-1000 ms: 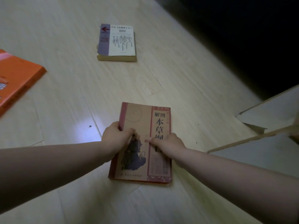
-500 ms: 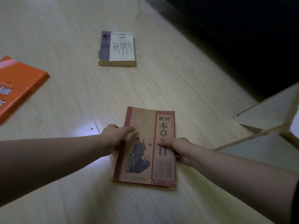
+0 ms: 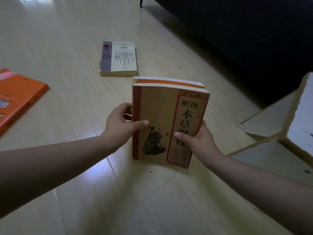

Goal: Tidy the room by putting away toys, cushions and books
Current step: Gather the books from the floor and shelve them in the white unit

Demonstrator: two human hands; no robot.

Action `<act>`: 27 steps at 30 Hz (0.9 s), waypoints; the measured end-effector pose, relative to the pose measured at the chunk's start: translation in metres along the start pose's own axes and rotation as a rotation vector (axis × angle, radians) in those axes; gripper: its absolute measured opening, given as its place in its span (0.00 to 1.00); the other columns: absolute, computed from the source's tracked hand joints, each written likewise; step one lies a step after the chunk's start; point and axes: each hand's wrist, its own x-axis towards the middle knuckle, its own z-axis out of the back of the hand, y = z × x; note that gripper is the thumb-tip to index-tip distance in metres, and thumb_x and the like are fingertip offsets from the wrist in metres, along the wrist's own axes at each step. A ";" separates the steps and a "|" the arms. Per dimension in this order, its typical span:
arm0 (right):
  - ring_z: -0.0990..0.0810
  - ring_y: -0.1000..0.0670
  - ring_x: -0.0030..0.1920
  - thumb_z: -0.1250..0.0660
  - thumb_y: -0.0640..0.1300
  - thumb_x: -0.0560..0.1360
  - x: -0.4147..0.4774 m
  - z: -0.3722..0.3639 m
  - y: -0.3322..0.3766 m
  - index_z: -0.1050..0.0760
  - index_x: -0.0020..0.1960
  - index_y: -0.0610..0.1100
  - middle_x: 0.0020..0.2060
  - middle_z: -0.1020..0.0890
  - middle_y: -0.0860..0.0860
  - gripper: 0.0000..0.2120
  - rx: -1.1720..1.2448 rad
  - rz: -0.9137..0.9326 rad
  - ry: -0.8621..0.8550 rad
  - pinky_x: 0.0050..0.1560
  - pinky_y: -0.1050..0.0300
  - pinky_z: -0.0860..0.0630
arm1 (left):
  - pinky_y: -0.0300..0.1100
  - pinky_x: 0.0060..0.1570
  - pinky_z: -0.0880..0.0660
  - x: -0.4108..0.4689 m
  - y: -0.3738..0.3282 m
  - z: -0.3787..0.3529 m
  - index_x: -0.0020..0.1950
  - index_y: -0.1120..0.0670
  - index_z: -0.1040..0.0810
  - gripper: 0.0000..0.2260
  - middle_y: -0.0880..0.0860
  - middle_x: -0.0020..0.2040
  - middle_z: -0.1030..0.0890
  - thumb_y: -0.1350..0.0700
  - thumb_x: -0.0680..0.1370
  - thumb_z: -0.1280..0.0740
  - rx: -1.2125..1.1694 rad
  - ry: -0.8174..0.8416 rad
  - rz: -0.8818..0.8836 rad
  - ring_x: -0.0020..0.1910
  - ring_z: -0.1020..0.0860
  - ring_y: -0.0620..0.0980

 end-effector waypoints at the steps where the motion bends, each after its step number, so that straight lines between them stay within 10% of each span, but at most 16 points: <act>1: 0.23 0.59 0.53 0.24 0.42 0.69 0.001 0.003 0.006 0.36 0.65 0.48 0.52 0.22 0.60 0.29 -0.012 0.061 -0.022 0.52 0.65 0.26 | 0.37 0.44 0.23 0.002 -0.005 0.000 0.55 0.51 0.23 0.21 0.51 0.52 0.21 0.58 0.66 0.22 0.034 -0.012 -0.074 0.48 0.21 0.47; 6: 0.23 0.58 0.53 0.24 0.41 0.69 0.004 0.008 0.000 0.32 0.67 0.44 0.51 0.22 0.61 0.30 -0.066 0.128 -0.083 0.46 0.74 0.29 | 0.43 0.53 0.23 0.000 -0.009 -0.004 0.51 0.41 0.26 0.22 0.50 0.54 0.22 0.62 0.66 0.23 0.096 0.036 -0.170 0.53 0.23 0.45; 11: 0.23 0.55 0.55 0.22 0.44 0.66 0.008 0.010 -0.008 0.30 0.66 0.44 0.53 0.21 0.57 0.32 -0.055 0.097 -0.072 0.50 0.68 0.26 | 0.27 0.40 0.31 0.003 -0.018 -0.010 0.59 0.44 0.30 0.23 0.39 0.48 0.23 0.59 0.70 0.24 0.143 0.147 -0.158 0.47 0.25 0.36; 27: 0.22 0.58 0.50 0.26 0.44 0.70 0.005 0.012 -0.008 0.28 0.60 0.48 0.48 0.21 0.60 0.20 0.039 -0.008 -0.064 0.45 0.71 0.27 | 0.41 0.52 0.24 0.010 -0.004 -0.002 0.63 0.48 0.26 0.19 0.43 0.54 0.19 0.52 0.73 0.27 0.245 0.270 -0.193 0.53 0.22 0.44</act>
